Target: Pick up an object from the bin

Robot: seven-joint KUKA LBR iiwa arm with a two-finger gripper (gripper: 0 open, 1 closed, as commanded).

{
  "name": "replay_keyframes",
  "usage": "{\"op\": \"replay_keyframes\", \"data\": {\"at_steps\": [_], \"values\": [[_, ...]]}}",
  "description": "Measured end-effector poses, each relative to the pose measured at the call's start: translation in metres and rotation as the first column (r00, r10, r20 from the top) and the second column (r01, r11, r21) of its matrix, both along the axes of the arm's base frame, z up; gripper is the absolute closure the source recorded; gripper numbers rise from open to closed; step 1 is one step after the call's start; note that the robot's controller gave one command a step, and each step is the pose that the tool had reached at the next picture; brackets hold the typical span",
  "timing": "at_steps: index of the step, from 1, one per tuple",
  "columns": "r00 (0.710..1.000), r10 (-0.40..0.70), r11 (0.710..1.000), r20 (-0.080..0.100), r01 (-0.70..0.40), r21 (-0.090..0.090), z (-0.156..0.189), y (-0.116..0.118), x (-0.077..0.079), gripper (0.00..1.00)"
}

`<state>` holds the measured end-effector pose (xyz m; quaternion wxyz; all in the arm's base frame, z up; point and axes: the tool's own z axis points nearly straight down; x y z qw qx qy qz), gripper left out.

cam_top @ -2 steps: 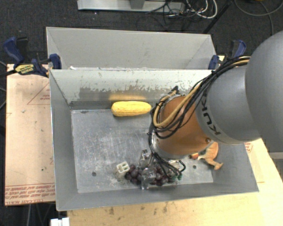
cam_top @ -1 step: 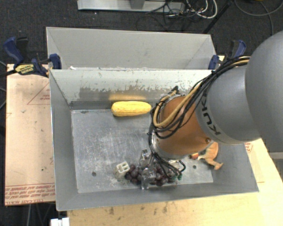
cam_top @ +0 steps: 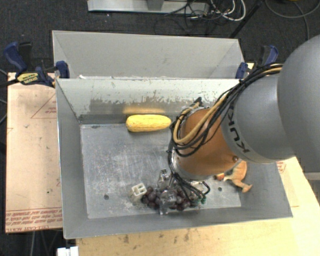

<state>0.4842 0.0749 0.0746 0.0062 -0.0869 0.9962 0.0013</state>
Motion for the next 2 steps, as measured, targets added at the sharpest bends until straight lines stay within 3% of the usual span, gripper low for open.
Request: {"op": "replay_keyframes", "data": {"at_steps": [2], "values": [[1.000,0.000,1.000,-0.011,0.000,-0.002,0.0073,0.0000,-0.0015,1.00]]}}
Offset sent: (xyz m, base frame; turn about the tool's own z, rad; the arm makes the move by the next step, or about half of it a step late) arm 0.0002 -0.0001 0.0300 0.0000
